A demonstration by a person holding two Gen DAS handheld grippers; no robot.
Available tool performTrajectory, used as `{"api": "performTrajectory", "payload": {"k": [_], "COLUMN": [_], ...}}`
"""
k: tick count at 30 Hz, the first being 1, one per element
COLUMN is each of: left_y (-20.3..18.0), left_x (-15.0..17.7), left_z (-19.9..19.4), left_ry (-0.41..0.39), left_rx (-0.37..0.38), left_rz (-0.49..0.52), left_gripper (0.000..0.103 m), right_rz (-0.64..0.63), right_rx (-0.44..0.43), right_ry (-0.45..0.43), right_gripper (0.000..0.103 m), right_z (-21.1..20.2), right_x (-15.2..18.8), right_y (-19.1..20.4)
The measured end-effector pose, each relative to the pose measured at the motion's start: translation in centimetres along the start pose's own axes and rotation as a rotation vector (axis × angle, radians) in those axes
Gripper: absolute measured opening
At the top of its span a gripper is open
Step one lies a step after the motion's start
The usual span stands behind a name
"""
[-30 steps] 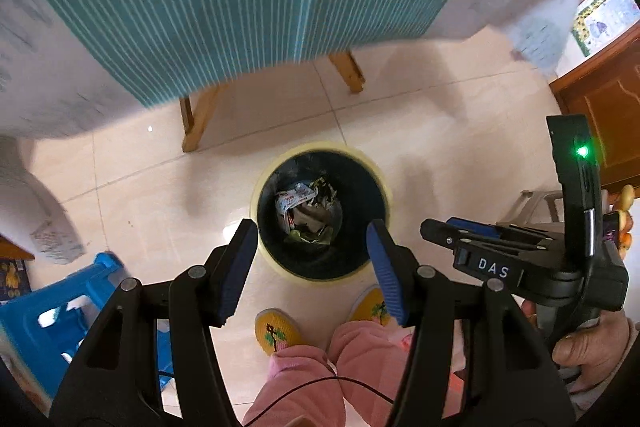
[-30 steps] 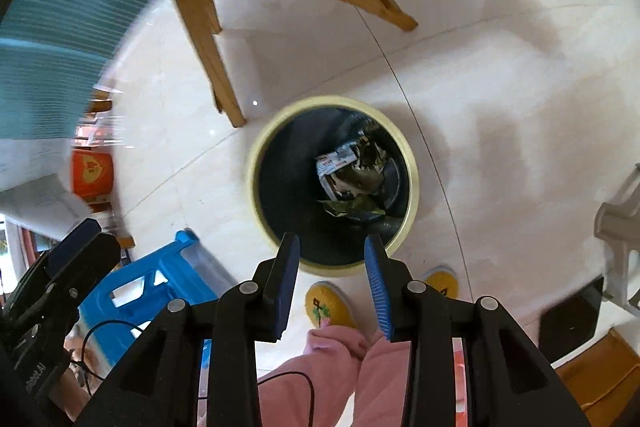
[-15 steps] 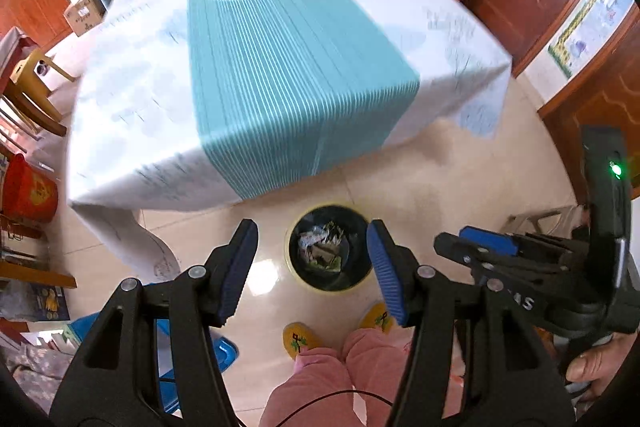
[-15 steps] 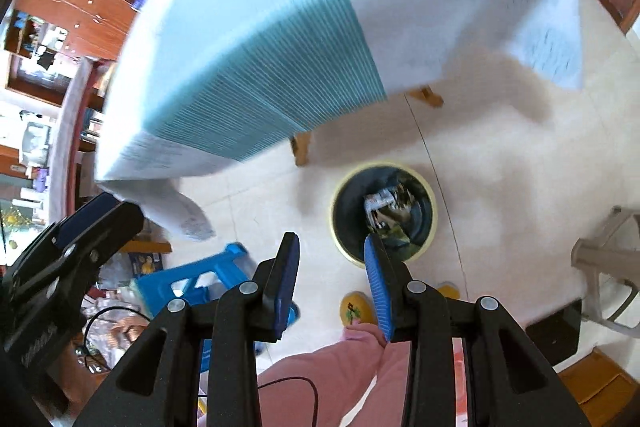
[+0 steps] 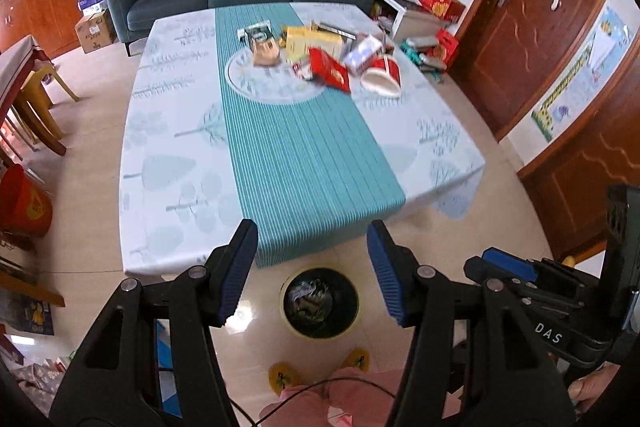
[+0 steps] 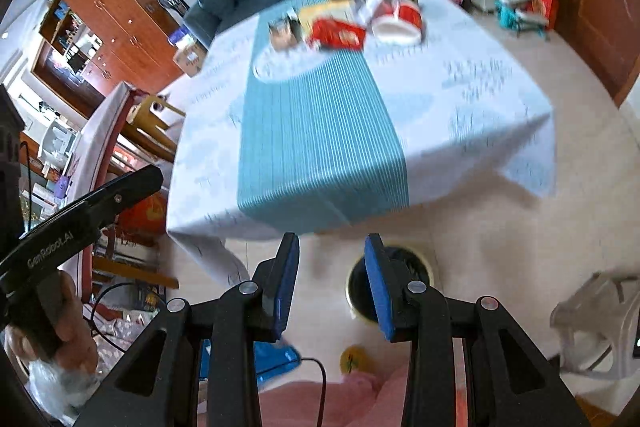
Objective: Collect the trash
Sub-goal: 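Move both open tools back toward the remaining trash on the table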
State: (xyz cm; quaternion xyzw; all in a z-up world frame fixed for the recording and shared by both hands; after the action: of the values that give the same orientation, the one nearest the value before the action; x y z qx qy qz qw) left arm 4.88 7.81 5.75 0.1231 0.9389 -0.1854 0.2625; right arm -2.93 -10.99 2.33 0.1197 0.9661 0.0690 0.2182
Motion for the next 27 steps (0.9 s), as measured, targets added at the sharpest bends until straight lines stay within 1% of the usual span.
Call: {"api": "performTrajectory", "payload": {"k": [3,7,10,14,16,19,22,24,27], "left_y": [0.7,1.2,1.0,0.7,0.5,0.3,0.1,0.2,0.8], "left_x": [-2.0,-5.2,-7.4,-11.0,-13.3,-16.7,-19.6,-21.1,-22.9], "left_z": [-0.1,1.3,3.4,8.0,10.9,15.6,20.5,23.6,28.1], "left_ry": [-0.021,-0.037,-0.031,-0.008,0.009,0.04,0.075,0.094,0.132], "left_rx": [0.008,0.005,-0.003,-0.009,-0.021,-0.026,-0.027,-0.045,-0.069], "left_rz": [-0.02,-0.042,-0.038,-0.055,-0.074,-0.113,-0.142,-0.153,-0.179], "left_gripper": [0.054,0.054,0.054,0.054,0.054,0.054,0.054,0.054,0.053], "right_rz": [-0.021,-0.043,-0.053,-0.102,-0.127,-0.182,-0.228,-0.257,-0.296], "right_rx": [0.006,0.006,-0.009,-0.015,-0.031,-0.066,-0.098,-0.141,-0.172], "right_ry": [-0.038,-0.067,-0.084,-0.111,-0.111,-0.089,-0.04,-0.008,0.029], "right_gripper": [0.035,0.034,0.034,0.034,0.034,0.034,0.031,0.031,0.03], "right_z": [-1.2,0.2,1.7,5.2,7.1,10.6,14.4,16.8,20.1], "right_x": [-1.8,-4.6,-7.4,-12.3,-15.0,-19.5,-23.6,-26.1,-28.9], "right_y": [0.4,0.1,-0.3,-1.4,-2.0,-3.0,-4.3,-5.1,-5.9]}}
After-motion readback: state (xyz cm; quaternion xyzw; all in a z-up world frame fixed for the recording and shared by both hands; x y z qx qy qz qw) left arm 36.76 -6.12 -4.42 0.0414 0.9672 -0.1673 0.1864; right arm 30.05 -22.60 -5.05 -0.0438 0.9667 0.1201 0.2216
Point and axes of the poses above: each gripper's, at about its wrist camera, not at the fingertips, and z roughly the way its jaws point, y to its left, x to its underside, the point moved 2 cm from there along z, roughly the way its jaws point, and after that the axes turned 6 degrees about x, right-handed, at the moved point
